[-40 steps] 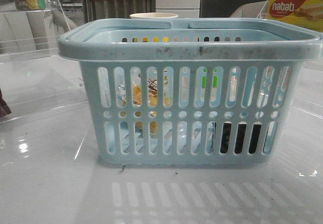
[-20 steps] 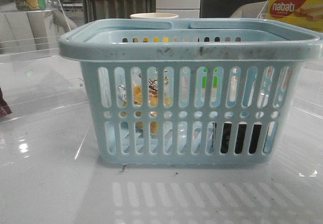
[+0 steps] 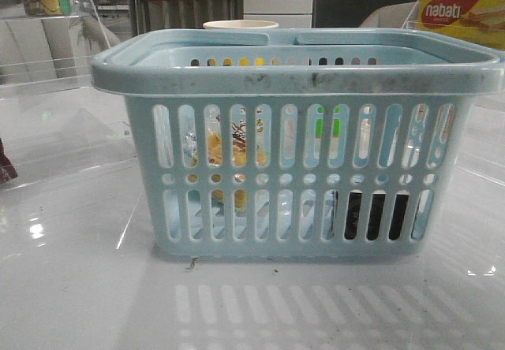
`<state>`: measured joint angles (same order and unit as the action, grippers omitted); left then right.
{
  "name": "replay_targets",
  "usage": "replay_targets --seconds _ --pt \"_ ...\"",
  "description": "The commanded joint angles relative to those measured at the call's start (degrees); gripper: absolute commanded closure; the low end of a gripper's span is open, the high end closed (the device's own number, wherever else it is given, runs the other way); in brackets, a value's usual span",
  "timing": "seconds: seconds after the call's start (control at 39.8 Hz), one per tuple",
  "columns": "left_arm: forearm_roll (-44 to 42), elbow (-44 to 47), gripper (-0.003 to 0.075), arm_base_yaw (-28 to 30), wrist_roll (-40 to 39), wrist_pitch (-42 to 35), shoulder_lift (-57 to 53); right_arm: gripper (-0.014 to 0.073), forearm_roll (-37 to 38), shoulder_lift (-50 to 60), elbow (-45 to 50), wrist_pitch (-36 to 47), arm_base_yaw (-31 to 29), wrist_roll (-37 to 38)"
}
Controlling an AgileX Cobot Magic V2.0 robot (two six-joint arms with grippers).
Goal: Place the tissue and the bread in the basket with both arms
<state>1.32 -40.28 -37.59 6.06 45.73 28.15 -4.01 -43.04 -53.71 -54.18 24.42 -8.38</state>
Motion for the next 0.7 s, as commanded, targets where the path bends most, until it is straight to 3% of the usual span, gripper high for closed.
replay_targets --seconds 0.0,0.18,0.3,0.68 --pt "0.2 -1.5 0.0416 -0.4 -0.6 -5.0 0.2 0.0347 0.2 0.3 -1.4 3.3 -0.1 -0.6" --pt "0.2 -1.5 0.0566 -0.4 -0.6 -5.1 0.2 0.0543 0.2 0.3 -1.4 3.3 -0.1 -0.6" --pt "0.2 -1.5 0.0630 -0.4 -0.6 -5.1 0.2 0.0540 0.2 0.3 -1.4 3.3 -0.1 -0.6" --pt "0.2 -1.5 0.0630 -0.4 -0.6 -5.1 0.2 0.0540 0.2 0.3 -1.4 3.3 -0.1 -0.6"
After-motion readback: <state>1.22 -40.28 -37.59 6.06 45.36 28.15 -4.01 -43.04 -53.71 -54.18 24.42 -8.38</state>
